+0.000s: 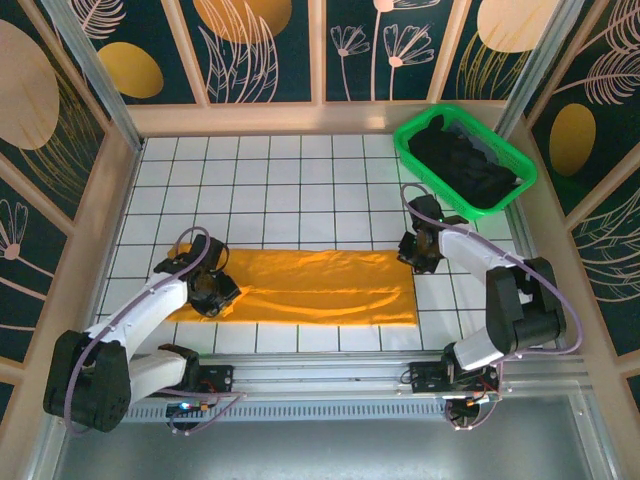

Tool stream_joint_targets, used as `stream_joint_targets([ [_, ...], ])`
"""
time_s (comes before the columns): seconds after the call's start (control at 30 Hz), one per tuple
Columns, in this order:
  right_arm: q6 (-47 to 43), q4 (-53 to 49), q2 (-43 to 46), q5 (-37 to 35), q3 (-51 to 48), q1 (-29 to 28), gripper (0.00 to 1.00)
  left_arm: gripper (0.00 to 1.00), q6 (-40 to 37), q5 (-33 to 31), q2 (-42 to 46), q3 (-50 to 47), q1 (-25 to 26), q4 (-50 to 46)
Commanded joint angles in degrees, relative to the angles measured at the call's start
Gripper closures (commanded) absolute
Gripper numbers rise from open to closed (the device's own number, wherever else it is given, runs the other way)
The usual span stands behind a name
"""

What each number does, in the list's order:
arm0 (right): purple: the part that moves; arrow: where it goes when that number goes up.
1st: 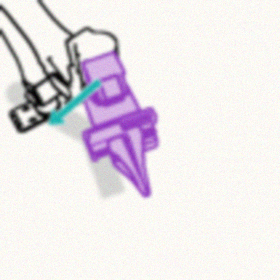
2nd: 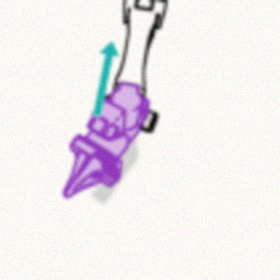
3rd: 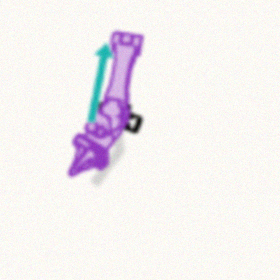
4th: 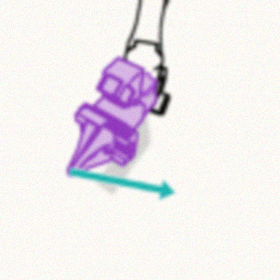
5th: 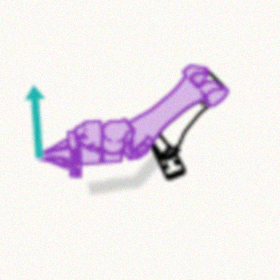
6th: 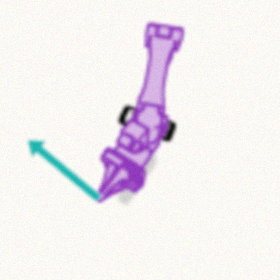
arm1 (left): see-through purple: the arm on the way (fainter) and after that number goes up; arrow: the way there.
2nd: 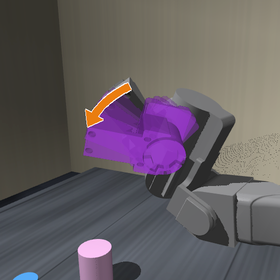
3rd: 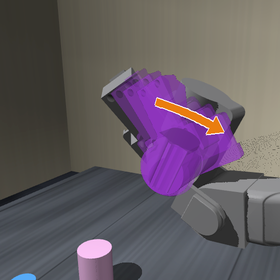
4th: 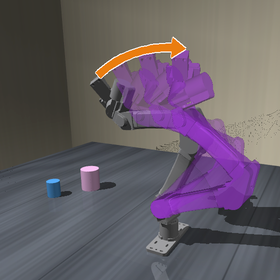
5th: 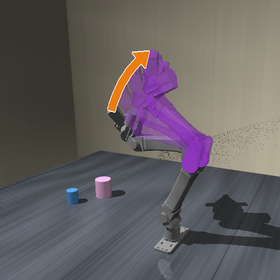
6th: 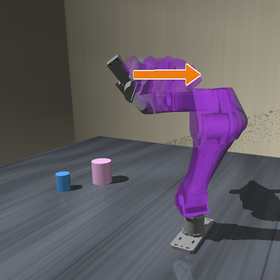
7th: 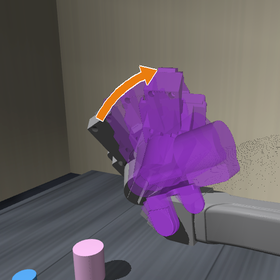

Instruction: Fold and stack the t-shirts

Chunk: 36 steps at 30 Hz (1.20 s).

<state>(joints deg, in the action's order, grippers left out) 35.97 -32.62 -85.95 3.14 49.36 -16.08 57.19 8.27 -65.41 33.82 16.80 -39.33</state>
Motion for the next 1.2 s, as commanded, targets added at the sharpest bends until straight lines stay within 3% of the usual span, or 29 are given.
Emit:
stream_joint_targets([
  [0.0,0.3,1.5,-1.0,1.2,0.6,-0.6,0.76,0.25,-2.8,-3.4,1.8,6.8,0.1,-1.1],
  [0.1,0.7,2.0,-1.6,1.6,1.4,-1.1,0.75,0.24,-3.3,-9.8,2.9,14.0,0.2,-3.7],
  [0.23,0.6,2.2,-3.8,2.4,3.2,-2.2,0.75,0.37,-5.1,-16.3,-0.6,19.4,-2.7,-5.8],
  [0.47,-0.5,3.0,-8.1,5.3,6.4,-3.7,0.75,0.5,-10.1,-12.1,-8.9,16.3,-20.7,5.8],
  [0.67,-1.8,3.0,-11.6,7.5,7.3,-3.4,0.75,0.57,-16.1,-8.1,-18.5,15.4,-28.6,16.8],
  [0.77,-2.0,2.6,-13.1,7.8,7.6,-3.4,0.75,0.63,-18.9,-8.0,-21.6,16.0,-29.7,18.6],
  [1.07,-1.0,2.8,-15.3,7.4,7.9,-2.9,0.75,0.68,-20.2,-8.3,-23.5,12.5,-29.8,21.5],
  [1.17,-0.6,2.3,-15.9,6.9,8.3,-2.9,0.75,0.78,-20.7,-8.4,-24.1,12.0,-29.8,22.1],
])
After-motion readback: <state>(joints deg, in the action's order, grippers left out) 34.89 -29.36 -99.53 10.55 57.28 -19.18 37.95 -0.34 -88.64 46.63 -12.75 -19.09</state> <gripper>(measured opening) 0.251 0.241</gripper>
